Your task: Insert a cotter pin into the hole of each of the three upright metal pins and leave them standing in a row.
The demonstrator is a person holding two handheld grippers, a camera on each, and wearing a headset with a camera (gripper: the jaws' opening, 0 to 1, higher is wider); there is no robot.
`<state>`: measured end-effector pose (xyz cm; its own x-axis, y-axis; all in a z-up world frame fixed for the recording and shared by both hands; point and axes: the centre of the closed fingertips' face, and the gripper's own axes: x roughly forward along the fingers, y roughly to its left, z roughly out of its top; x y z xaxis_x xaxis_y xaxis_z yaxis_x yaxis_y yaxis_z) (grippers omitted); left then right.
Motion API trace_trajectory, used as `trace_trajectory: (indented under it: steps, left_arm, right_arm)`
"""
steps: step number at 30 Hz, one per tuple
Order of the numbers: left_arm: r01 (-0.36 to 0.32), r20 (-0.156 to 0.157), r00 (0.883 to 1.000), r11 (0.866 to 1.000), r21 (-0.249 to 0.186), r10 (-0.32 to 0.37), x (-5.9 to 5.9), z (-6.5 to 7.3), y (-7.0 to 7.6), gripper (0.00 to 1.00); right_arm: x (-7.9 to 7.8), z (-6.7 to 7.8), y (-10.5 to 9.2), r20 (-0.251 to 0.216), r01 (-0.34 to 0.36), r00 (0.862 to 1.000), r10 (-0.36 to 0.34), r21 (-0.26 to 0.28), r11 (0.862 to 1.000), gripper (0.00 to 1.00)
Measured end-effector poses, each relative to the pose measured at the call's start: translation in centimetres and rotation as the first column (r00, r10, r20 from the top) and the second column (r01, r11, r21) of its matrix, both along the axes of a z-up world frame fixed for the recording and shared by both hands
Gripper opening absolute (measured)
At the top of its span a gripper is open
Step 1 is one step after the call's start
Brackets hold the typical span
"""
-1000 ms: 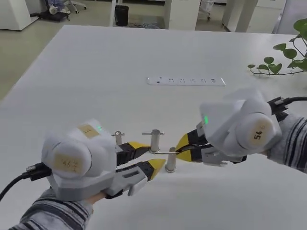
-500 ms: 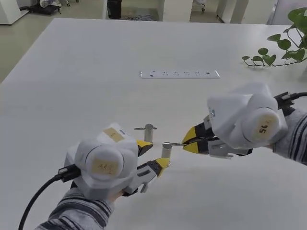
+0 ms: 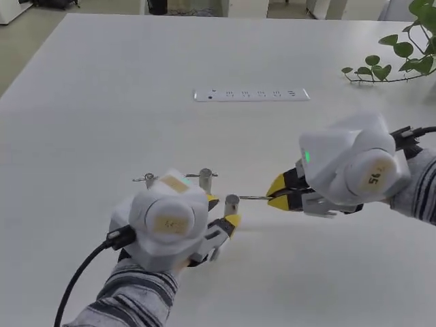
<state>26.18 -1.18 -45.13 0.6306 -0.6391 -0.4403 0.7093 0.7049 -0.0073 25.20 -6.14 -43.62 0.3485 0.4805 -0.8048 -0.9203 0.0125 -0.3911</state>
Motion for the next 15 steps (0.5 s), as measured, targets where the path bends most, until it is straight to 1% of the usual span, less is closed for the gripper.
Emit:
trace_trajectory:
  steps: [2,3,7,9,15]
  left_arm:
    - [-0.01,-0.009,1.0,1.0,-0.006,0.01,0.1,-0.1,-0.1,0.2]
    - [-0.021,-0.02,1.0,1.0,-0.011,0.021,0.2,-0.2,-0.2,0.2]
    - [-0.03,-0.025,0.999,0.999,-0.009,0.03,0.3,-0.6,-0.6,0.19]
    - [-0.033,-0.032,0.999,0.999,-0.006,0.033,0.3,-0.9,-0.8,0.18]
    - [-0.039,-0.041,0.998,0.999,0.002,0.039,0.3,-1.3,-0.8,0.15]
  right_arm:
    - [0.1,-0.3,-0.1,-0.002,0.0,1.0,0.0,-0.004,1.0,0.0]
    - [0.2,-0.6,-0.1,-0.005,-0.001,1.0,0.001,-0.008,1.0,0.0]
    - [0.3,-1.2,-0.3,-0.013,-0.005,1.0,0.005,-0.021,1.0,0.0]
    - [0.4,-1.2,-0.3,-0.012,-0.003,1.0,0.002,-0.019,1.0,0.0]
    - [0.5,-1.2,-0.1,-0.012,-0.006,1.0,0.006,-0.011,1.0,0.0]
